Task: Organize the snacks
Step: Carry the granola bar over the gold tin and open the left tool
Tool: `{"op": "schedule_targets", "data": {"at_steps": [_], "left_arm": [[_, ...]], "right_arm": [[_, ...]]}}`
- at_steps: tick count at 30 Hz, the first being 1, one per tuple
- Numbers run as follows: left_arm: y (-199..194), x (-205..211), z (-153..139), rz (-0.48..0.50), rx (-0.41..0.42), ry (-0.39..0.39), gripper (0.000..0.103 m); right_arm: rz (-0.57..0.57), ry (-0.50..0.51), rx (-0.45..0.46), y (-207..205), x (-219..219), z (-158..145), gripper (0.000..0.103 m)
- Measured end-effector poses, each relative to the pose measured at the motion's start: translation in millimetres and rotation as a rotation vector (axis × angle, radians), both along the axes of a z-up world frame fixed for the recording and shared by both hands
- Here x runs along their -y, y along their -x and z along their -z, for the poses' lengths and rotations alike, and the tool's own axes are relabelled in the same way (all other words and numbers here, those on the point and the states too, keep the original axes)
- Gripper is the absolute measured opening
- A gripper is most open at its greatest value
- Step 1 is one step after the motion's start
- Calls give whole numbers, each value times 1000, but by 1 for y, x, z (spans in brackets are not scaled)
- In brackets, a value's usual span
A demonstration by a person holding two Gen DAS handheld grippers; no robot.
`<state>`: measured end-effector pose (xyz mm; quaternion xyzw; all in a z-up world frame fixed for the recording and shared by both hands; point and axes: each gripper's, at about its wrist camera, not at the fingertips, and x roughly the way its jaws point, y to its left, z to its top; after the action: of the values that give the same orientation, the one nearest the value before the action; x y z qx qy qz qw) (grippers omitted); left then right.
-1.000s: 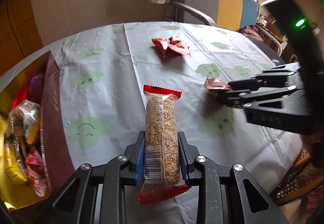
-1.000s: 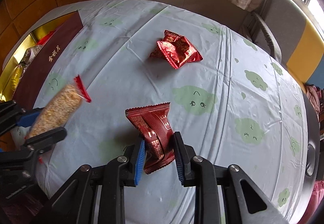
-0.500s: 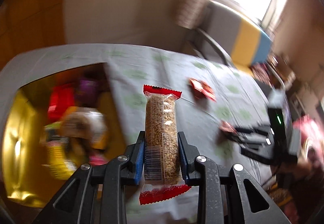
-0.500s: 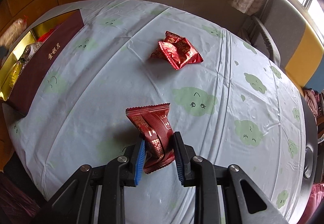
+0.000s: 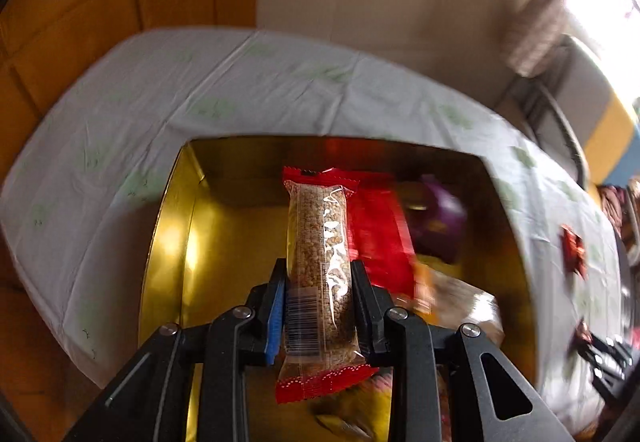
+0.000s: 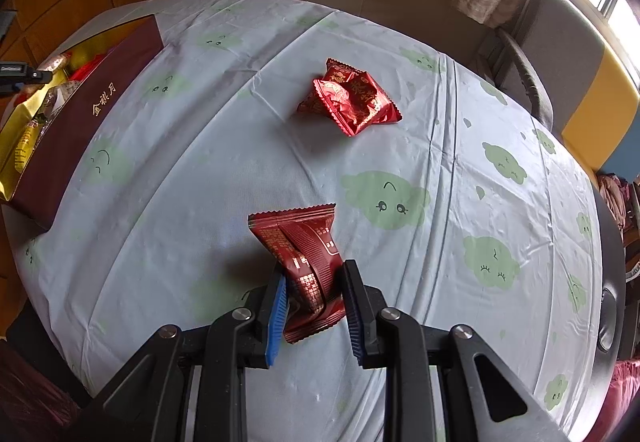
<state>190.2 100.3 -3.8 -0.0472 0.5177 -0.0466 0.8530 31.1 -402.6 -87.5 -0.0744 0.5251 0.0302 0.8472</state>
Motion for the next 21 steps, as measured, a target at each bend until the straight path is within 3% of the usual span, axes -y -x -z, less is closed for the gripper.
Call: {"op": "schedule_targets", "data": {"at_steps": [8, 21], "left_arm": [[-24, -4, 29, -53, -51, 11, 30], [-30, 6, 36, -56, -48, 11, 31]], "right_arm": [[14, 20, -11, -6, 0, 5, 27], [31, 13, -7, -5, 1, 5, 27]]}}
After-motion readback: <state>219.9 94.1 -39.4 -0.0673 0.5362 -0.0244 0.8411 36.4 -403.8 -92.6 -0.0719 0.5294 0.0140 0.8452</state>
